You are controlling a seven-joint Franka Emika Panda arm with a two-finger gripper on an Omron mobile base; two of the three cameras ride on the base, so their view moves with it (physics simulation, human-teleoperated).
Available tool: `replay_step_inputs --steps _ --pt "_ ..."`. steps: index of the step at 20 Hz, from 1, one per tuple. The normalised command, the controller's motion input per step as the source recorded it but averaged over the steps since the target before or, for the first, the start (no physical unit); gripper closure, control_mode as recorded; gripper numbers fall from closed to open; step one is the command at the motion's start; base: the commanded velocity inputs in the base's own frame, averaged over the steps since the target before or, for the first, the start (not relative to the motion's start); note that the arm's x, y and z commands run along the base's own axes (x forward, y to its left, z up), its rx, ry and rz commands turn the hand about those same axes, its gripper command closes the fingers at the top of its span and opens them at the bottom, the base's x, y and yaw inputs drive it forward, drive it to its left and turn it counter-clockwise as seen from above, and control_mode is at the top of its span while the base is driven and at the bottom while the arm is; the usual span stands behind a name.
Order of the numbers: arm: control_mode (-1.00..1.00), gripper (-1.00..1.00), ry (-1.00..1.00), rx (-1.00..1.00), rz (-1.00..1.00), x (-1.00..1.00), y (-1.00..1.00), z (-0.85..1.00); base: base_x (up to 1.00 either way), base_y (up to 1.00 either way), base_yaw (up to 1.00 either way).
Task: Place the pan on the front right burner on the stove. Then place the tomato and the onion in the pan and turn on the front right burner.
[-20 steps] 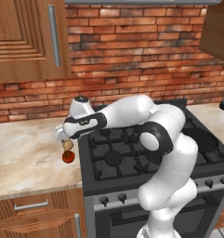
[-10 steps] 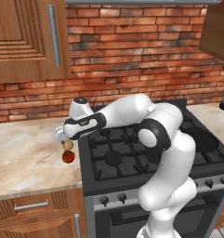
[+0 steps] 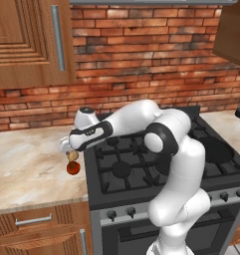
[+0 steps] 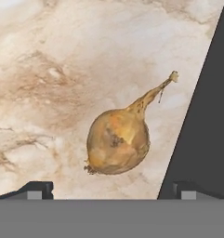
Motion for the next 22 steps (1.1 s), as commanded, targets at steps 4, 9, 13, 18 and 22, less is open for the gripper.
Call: replay_step_inputs --steps 4,9,13,18,22 --pt "-1.0 -1.0 0.0 0.0 0.0 0.27 0.22 -0.2 0.0 0.0 0.0" --pt "-1.0 -1.0 0.0 0.0 0.0 0.32 0.21 -0.21 0.0 0.0 0.0" --pt "-1.0 -1.0 0.0 -0.01 0.0 0.17 0.11 -0.2 0.0 0.0 0.0" --pt "-1.0 -1.0 0.0 -0.05 0.0 0.02 0.09 -0.18 0.0 0.0 0.0" --pt "-1.0 1.0 0.0 -0.08 -0.01 0.0 0.06 -0.07 0.0 0.0 0.0"
